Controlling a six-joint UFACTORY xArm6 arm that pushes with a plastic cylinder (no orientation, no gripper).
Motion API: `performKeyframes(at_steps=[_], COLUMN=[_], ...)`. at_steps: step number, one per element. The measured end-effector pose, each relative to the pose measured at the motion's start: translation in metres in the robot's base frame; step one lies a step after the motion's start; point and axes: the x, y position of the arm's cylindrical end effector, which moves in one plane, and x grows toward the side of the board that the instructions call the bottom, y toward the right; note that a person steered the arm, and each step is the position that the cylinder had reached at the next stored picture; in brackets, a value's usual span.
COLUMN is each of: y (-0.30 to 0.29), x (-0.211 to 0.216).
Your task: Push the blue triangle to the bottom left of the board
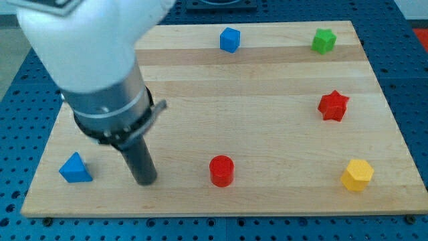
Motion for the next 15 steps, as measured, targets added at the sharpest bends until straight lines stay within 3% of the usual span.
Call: performKeyframes(at_steps=[1, 3, 5, 7, 15], y=[-0.026, -0.104, -0.113, -0.118, -0.116], x=[-0.033, -0.039, -0.071, -0.036, -0.005])
